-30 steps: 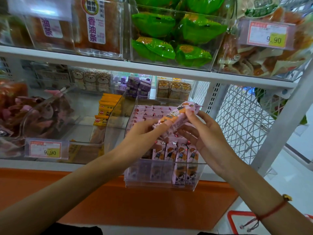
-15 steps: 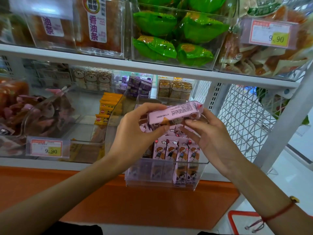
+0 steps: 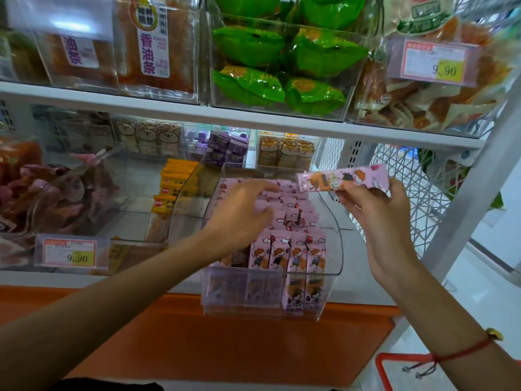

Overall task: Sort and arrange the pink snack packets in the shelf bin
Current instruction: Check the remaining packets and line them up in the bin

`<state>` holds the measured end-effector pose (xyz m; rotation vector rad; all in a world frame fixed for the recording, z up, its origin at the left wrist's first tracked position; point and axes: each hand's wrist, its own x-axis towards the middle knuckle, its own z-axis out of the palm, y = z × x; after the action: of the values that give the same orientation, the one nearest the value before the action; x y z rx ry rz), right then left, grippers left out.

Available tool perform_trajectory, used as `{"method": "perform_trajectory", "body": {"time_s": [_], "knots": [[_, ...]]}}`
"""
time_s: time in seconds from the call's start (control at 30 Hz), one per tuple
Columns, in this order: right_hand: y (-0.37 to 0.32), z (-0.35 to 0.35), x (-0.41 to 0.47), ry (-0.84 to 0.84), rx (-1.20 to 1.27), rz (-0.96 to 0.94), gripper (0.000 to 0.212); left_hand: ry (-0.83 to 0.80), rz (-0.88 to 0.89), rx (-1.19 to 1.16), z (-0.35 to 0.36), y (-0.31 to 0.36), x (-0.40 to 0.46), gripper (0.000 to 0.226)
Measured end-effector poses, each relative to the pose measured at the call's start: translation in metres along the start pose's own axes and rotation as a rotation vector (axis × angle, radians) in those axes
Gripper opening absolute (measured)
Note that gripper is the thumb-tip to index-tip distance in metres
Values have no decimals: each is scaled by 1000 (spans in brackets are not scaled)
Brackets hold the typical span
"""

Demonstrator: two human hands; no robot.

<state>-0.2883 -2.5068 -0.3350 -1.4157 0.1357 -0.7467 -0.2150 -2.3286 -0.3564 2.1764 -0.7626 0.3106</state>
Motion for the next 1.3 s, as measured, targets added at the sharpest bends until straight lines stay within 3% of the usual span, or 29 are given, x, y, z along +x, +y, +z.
{"method": "perform_trajectory", "body": {"time_s": [0.13, 0.27, 0.53, 0.67, 0.87, 1.0, 1.17, 1.3], "knots": [[7, -7, 6, 62, 52, 31, 40, -201, 59, 253, 24, -3, 34, 34], [12, -10, 13, 11, -110, -68, 44, -371, 101, 551, 33, -8, 44, 38], [13, 6, 52, -356, -663, -195, 41, -352, 179, 426, 27, -11, 19, 41], [12, 16, 67, -468, -783, -234, 41, -273, 204, 387, 30, -11, 11, 39], [-1, 32, 80, -683, -987, -187, 40, -253, 210, 324, 27, -14, 5, 38], [-9, 37, 86, -939, -1152, -53, 41, -272, 189, 312, 25, -15, 0, 38], [26, 41, 76, -760, -1429, -401, 37, -258, 192, 302, 25, -16, -2, 39], [39, 45, 79, -848, -1585, -481, 23, -225, 234, 289, 23, -16, -8, 38]]}}
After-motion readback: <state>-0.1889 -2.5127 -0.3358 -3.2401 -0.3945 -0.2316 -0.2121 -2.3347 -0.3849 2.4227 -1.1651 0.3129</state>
